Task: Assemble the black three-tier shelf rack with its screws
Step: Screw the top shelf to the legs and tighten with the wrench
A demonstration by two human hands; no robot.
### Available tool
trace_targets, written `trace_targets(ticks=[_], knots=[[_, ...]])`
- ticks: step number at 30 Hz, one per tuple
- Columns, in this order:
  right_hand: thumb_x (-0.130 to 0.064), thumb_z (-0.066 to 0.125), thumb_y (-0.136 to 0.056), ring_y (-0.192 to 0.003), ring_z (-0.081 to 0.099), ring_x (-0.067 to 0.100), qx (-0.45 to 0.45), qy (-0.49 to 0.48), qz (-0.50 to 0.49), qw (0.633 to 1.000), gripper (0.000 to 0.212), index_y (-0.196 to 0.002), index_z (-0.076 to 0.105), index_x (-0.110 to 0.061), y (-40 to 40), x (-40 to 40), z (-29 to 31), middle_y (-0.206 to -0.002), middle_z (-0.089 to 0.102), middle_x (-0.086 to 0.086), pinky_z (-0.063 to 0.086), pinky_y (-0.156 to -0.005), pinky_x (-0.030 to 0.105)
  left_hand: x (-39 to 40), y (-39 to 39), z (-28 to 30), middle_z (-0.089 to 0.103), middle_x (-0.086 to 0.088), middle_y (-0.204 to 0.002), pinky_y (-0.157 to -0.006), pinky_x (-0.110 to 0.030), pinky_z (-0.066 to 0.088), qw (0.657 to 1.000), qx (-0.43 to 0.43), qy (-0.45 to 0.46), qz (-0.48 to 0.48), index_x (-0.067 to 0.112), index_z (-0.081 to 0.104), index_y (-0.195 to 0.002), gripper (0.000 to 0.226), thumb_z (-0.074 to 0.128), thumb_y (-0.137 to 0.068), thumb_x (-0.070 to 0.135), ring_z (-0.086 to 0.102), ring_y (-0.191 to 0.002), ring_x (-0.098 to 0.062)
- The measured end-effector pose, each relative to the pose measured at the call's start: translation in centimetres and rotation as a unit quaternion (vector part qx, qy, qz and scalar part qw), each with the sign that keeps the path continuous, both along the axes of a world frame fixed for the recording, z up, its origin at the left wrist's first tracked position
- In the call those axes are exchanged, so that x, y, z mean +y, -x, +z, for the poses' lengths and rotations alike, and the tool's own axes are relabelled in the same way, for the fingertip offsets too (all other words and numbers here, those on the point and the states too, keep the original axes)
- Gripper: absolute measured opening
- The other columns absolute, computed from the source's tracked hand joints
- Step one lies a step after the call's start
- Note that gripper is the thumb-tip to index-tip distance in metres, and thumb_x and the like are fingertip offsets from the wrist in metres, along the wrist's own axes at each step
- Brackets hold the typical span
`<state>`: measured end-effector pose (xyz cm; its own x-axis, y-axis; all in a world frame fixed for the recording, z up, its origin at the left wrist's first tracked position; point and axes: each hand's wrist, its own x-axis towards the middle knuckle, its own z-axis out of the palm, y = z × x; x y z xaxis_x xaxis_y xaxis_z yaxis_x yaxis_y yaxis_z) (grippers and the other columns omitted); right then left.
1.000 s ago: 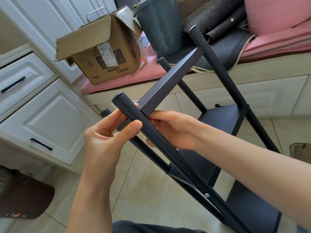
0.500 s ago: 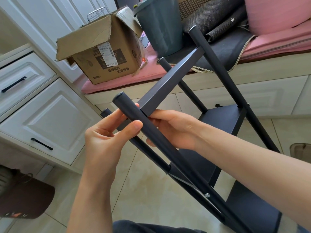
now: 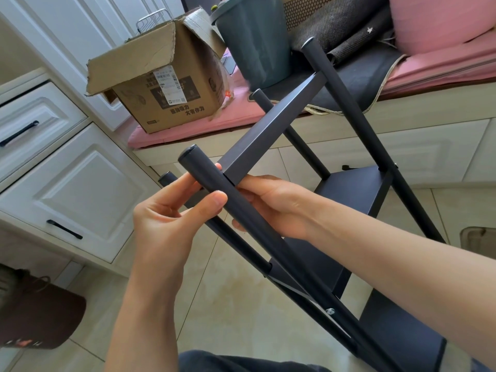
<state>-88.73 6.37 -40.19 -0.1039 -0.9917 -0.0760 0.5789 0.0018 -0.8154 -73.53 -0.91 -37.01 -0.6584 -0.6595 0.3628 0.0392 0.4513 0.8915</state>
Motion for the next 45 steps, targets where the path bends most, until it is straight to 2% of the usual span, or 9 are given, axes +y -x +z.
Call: trace_targets(ticks=[10, 20, 24, 29, 33, 37, 39, 41, 45], knots=[[-0.026, 0.052, -0.098, -0.062, 0.066, 0.005, -0.058, 0.047, 0.031, 0.997, 0.032, -0.080, 0.078, -0.031, 0.1, 0.1, -0.4, -0.071, 0.069, -0.008, 0.056, -0.061, 0.024, 0.0, 0.0, 0.0, 0.077, 0.001, -0.114, -0.099, -0.052, 0.053, 1.000, 0.001, -0.009, 0.008, 0.033, 0.078, -0.113, 0.043, 0.080, -0.070, 0.035, 0.070, -0.114, -0.026], [-0.031, 0.053, -0.099, -0.056, 0.060, 0.005, -0.026, 0.015, 0.016, 0.999, 0.042, -0.063, 0.075, -0.030, 0.1, 0.0, 0.2, -0.070, 0.041, -0.001, 0.052, -0.057, 0.019, -0.1, 0.0, 0.0, 0.077, 0.002, -0.113, -0.095, -0.034, 0.057, 1.000, 0.007, -0.016, 0.001, 0.032, 0.078, -0.114, 0.042, 0.080, -0.072, 0.034, 0.072, -0.109, -0.023], [-0.030, 0.054, -0.099, -0.061, 0.064, 0.004, -0.016, 0.008, 0.008, 1.000, 0.031, -0.075, 0.074, -0.027, 0.1, 0.0, 0.1, -0.066, 0.061, -0.007, 0.053, -0.060, 0.021, -0.2, 0.1, -0.1, 0.077, 0.003, -0.113, -0.093, -0.031, 0.058, 1.000, 0.016, -0.023, 0.003, 0.033, 0.078, -0.113, 0.041, 0.081, -0.071, 0.034, 0.072, -0.109, -0.021], [-0.023, 0.050, -0.101, -0.075, 0.062, 0.009, 0.011, -0.003, -0.019, 1.000, 0.031, -0.125, 0.064, -0.007, 0.2, -0.3, 0.4, -0.089, 0.059, 0.004, 0.054, -0.064, 0.020, -0.2, 0.3, -0.2, 0.077, 0.001, -0.114, -0.091, -0.033, 0.059, 0.999, 0.029, -0.040, 0.015, 0.034, 0.079, -0.110, 0.043, 0.082, -0.068, 0.036, 0.071, -0.112, -0.024], [-0.003, 0.053, -0.097, -0.090, 0.065, 0.020, 0.045, -0.035, -0.080, 0.995, 0.026, -0.122, 0.063, -0.003, 1.2, -0.2, 1.6, -0.106, 0.069, 0.010, 0.056, -0.075, 0.029, -0.2, 0.6, -0.2, 0.077, 0.003, -0.112, -0.092, -0.033, 0.059, 0.998, 0.039, -0.049, 0.027, 0.036, 0.079, -0.108, 0.044, 0.083, -0.064, 0.038, 0.072, -0.110, -0.021], [-0.003, 0.048, -0.084, -0.089, 0.073, 0.028, -0.072, -0.027, -0.121, 0.990, 0.021, -0.103, 0.056, -0.004, 3.8, 1.1, 3.3, -0.101, 0.069, 0.013, 0.060, -0.078, 0.037, 0.0, 0.7, -0.2, 0.078, 0.005, -0.111, -0.094, -0.040, 0.059, 0.997, 0.044, -0.048, 0.035, 0.037, 0.078, -0.107, 0.048, 0.090, -0.061, 0.029, 0.072, -0.109, -0.018], [-0.014, 0.054, -0.087, -0.093, 0.073, 0.036, -0.113, -0.023, -0.111, 0.987, 0.033, -0.119, 0.054, -0.002, 4.5, 1.7, 4.3, -0.109, 0.070, 0.019, 0.059, -0.084, 0.048, 0.3, 0.8, -0.2, 0.078, 0.005, -0.109, -0.092, -0.038, 0.060, 0.997, 0.052, -0.051, 0.032, 0.036, 0.079, -0.106, 0.041, 0.084, -0.067, 0.025, 0.073, -0.107, -0.017], [-0.020, 0.058, -0.096, -0.094, 0.072, 0.039, -0.073, -0.043, -0.125, 0.989, 0.040, -0.132, 0.048, -0.006, 4.2, 1.7, 4.4, -0.113, 0.068, 0.022, 0.059, -0.082, 0.052, 0.6, 0.8, -0.1, 0.078, 0.004, -0.108, -0.088, -0.031, 0.060, 0.996, 0.061, -0.051, 0.026, 0.030, 0.080, -0.105, 0.043, 0.089, -0.065, 0.021, 0.074, -0.104, -0.015], [-0.019, 0.056, -0.101, -0.093, 0.072, 0.040, -0.011, -0.042, -0.138, 0.989, 0.038, -0.134, 0.046, -0.003, 3.3, 1.4, 4.1, -0.116, 0.067, 0.025, 0.057, -0.084, 0.057, 1.2, 0.9, -0.1, 0.079, 0.007, -0.105, -0.079, -0.020, 0.059, 0.996, 0.076, -0.035, 0.020, 0.018, 0.076, -0.114, 0.046, 0.081, -0.068, 0.021, 0.074, -0.100, -0.008]])
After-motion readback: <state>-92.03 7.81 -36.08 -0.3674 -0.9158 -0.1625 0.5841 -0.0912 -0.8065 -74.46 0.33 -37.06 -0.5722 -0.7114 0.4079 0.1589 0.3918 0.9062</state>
